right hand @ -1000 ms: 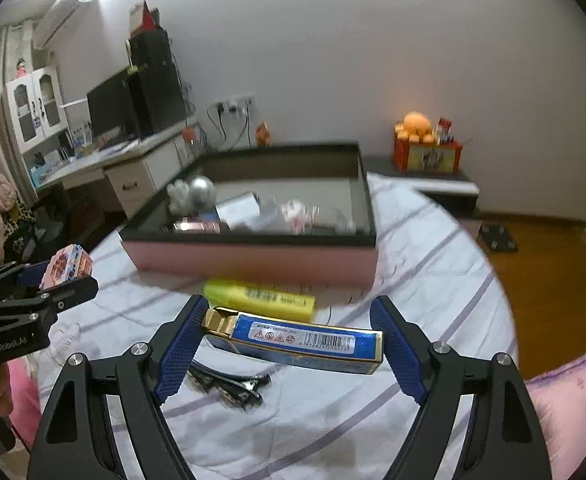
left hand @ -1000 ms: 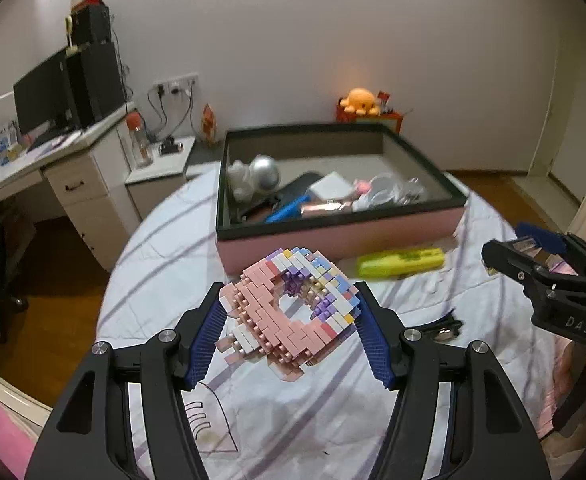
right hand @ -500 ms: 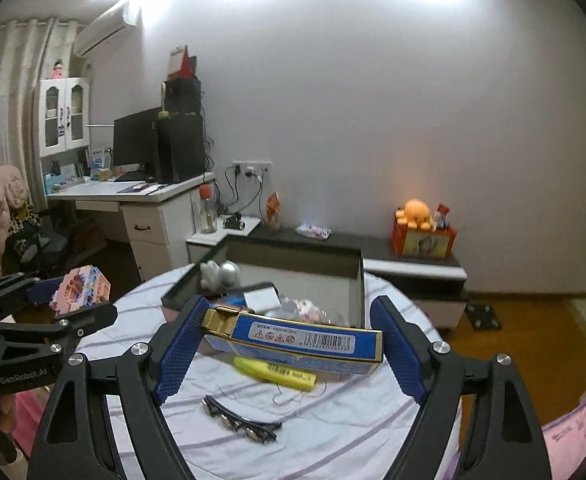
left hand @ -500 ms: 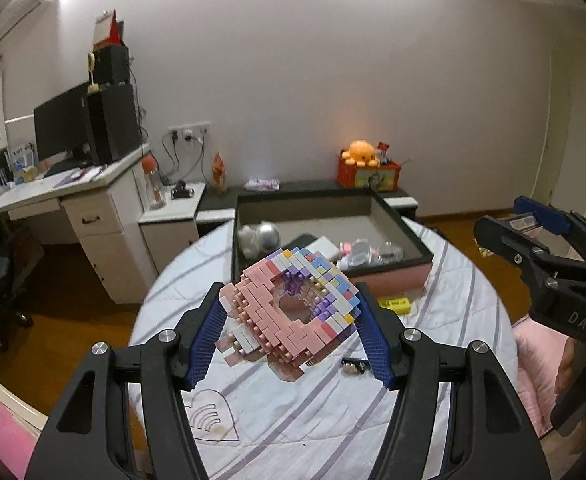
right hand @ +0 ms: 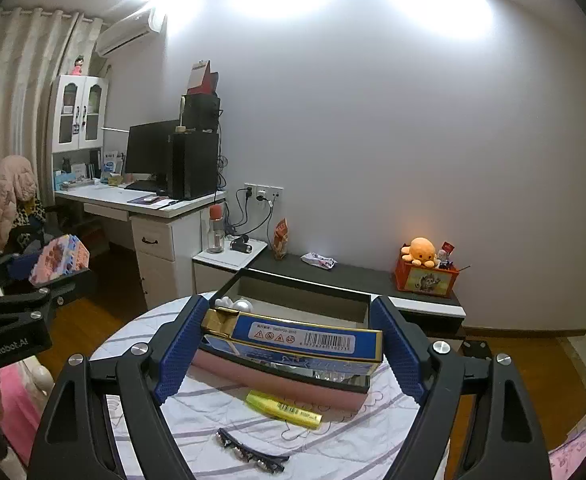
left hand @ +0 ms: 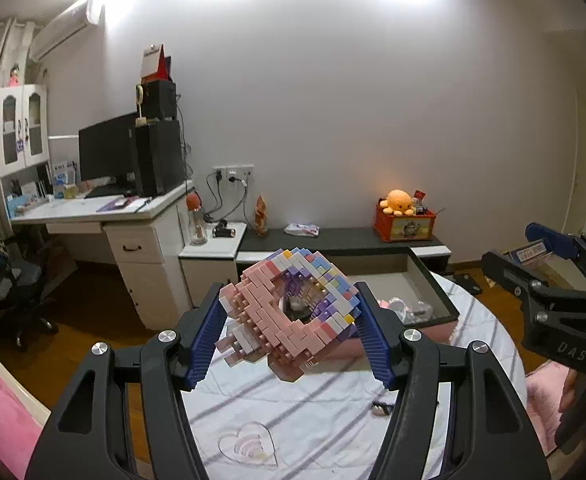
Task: Organize rigid objects
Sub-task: 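Carry the ring and battery holder over the pink box and open both tools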
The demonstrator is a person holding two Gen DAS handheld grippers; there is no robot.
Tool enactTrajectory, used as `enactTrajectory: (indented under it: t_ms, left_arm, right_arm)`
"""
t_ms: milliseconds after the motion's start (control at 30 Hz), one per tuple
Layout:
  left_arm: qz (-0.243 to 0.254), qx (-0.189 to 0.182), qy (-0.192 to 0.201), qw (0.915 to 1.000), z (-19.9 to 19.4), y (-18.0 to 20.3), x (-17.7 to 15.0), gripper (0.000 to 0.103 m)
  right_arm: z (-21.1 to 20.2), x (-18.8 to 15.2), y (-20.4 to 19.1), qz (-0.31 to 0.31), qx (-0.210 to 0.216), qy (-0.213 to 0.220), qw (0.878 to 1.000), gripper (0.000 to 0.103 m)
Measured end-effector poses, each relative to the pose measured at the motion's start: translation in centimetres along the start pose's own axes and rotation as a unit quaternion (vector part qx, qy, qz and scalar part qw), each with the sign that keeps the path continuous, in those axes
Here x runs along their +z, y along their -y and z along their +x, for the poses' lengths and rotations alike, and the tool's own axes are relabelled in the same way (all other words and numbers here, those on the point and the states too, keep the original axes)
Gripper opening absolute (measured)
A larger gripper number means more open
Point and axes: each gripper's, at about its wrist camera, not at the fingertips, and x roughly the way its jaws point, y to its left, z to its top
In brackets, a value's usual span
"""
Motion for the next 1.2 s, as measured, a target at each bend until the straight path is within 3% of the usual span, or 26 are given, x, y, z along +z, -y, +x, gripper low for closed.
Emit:
enactTrajectory:
  t_ms: [267,500,700,933,1200]
  left_arm:
    - [0.017,0.007,-0.001,0.9998,2.3,0.8,1.4,0.064]
    - [0.039,-0.003,-0.028,0.9989,7.2,2.6,2.0,0.064]
    - [0.050,-0.025,-0.071,0.9959,13.4,3.7,2.1,0.064]
    - [0.065,-0.047,-0.147,0.9859,21.1,5.5,-0.1,0.064]
    - [0.071,-0.050,-0.196,0.9768,25.6,6.7,-2.5,0.064]
  right_arm:
    - [2.2,0.5,0.2,-0.008,0.006,-0.007,1.000,0.084]
    - [5.5,0.4,1.6,-0.008,0.004,-0.026,1.000,0.084]
    - [10.1,-0.3,3.4,-0.005,0.000,-0.055,0.998,0.084]
    - [16.9,-2.9,5.1,0.002,0.005,-0.123,0.992,0.084]
    - [21.7,-5.8,6.4,0.014,0.015,-0.181,0.983,0.084]
